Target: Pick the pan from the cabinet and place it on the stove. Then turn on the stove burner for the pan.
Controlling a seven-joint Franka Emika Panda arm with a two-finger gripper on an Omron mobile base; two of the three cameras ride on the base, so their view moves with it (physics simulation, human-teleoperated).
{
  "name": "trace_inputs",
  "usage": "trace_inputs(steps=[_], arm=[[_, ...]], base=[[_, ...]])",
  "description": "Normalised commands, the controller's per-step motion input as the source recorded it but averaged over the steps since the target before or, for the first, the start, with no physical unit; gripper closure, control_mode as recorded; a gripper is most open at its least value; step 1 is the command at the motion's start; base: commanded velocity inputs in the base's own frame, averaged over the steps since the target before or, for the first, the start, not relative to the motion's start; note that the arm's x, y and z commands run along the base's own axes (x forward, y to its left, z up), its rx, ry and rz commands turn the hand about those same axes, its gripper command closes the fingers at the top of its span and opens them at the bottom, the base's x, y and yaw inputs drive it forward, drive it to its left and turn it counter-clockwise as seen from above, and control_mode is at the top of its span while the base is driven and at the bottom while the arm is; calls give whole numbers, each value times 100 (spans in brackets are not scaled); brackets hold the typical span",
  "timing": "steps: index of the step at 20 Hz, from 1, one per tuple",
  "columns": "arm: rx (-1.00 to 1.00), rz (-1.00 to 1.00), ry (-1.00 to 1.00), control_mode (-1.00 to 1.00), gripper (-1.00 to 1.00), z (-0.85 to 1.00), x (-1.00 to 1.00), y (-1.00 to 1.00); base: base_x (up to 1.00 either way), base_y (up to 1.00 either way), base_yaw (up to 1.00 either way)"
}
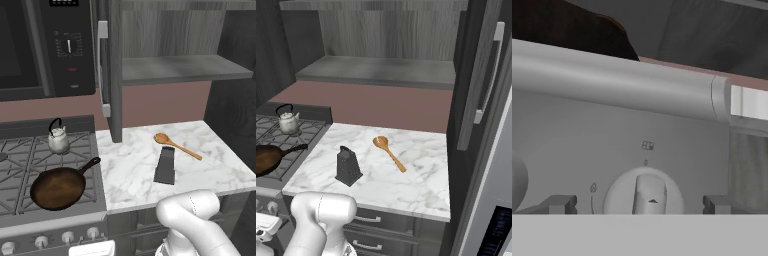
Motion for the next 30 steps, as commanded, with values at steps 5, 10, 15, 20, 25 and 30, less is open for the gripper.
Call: trace_inputs(steps=[5, 10, 15, 20, 25, 30], arm=[[0, 1, 0, -100, -100, 0, 7, -1], [0, 1, 0, -100, -100, 0, 1, -4], [0, 1, 0, -100, 100, 0, 0, -2], [0, 2, 0, -100, 100, 0, 13, 0], [-1, 3, 0, -100, 100, 2, 9, 0], [-18, 0, 1, -100, 100, 5, 0, 0]], base=[[0, 0, 0], [0, 0, 0], [0, 0, 0], [0, 0, 0], [0, 0, 0], [0, 0, 0]])
